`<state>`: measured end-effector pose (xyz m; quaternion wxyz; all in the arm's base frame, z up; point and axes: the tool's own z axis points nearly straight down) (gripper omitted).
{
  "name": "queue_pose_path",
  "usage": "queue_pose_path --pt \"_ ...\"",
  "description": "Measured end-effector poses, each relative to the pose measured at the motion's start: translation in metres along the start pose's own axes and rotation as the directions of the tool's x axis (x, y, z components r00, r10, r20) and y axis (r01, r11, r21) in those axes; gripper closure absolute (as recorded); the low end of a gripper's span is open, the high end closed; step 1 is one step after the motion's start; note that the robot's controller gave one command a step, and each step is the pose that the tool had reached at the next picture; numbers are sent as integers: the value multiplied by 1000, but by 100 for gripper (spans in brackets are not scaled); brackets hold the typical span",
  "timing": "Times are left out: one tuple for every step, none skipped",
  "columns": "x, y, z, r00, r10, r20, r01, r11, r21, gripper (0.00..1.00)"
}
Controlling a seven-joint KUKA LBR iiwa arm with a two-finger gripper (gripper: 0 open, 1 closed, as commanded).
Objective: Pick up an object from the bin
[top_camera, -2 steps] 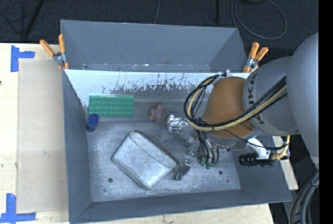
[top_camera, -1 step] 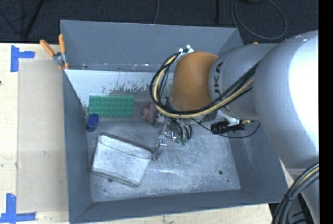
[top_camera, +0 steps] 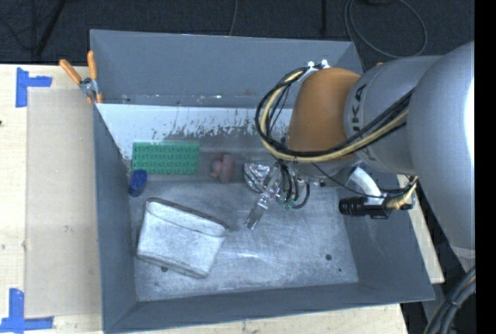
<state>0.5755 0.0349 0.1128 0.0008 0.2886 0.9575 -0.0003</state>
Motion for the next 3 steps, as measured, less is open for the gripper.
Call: queue_pose_path --pt "-55 -11 40 997 -71 1 71 997 -3 0" --pt "-54 -10 37 997 -75 4 75 997 -4 100" --pt "-45 -8 -93 977 -213 6 213 977 -3 100"
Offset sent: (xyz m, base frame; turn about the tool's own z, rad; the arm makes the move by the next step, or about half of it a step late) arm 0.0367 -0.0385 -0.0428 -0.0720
